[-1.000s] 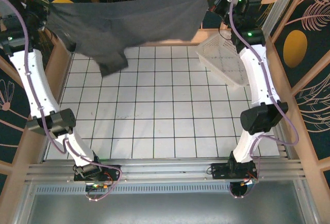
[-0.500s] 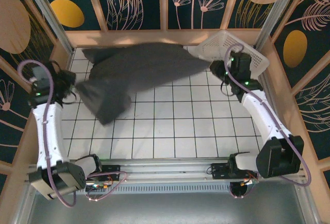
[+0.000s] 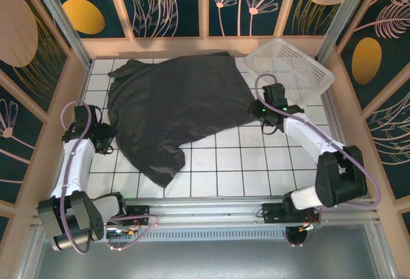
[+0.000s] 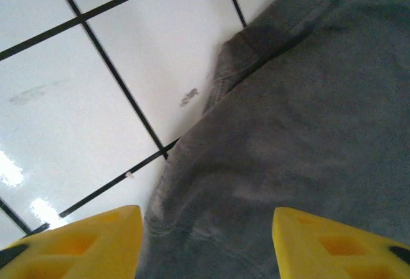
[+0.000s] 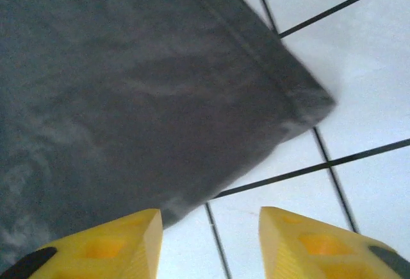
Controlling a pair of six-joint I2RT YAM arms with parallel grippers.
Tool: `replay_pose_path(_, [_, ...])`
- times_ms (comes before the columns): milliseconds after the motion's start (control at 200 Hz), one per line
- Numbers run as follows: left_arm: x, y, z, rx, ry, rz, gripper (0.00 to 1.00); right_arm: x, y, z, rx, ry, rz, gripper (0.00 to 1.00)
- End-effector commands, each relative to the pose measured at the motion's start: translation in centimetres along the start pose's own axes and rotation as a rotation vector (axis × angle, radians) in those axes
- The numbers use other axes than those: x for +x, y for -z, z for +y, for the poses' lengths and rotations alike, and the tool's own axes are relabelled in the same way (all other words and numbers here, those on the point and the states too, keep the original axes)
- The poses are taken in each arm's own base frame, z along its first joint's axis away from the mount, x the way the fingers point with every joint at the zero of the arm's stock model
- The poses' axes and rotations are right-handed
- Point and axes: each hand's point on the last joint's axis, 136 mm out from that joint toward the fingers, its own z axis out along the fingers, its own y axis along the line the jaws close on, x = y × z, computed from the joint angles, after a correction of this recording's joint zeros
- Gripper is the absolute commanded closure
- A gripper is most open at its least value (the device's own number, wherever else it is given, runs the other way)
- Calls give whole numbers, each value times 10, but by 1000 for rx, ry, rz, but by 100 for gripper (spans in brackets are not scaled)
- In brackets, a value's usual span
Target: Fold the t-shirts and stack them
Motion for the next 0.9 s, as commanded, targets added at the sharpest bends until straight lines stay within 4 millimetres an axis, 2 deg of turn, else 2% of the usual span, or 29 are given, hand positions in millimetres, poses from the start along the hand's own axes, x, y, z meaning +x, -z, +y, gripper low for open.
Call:
replay_pose_path(0, [0,-10,-20,62,-17,27,55,-7,-12,22,-29,72,-16,70])
replay_pose_path(75, [-3,-18,-20,34,-22,26,59,-6,-24,33,-59,94,-5,79])
replay_pose_path(160, [-9,-24,-20,11,-30,16,61,-8,-40,33,-39,105,10,79])
replay_pose_path(360, [-16,-38,-19,-23,-33,12,65,-15,-68,-5,72,91,52,78])
replay_pose_path(495, [-32,-48,-17,-23,-14,5,65,-18,-79,-22,128,127,84,74])
replay_pose_path(666, [-56,-67,-22,15,-4,10,60,-22,-91,-27,164,177,109,71])
replay_pose_path(766, [-56,-80,-32,44,-20,44,58,-22,-97,-28,175,185,127,70])
replay_pose_path(896, [-53,-94,-19,-16,-22,67,59,-25,-101,-30,183,175,131,68])
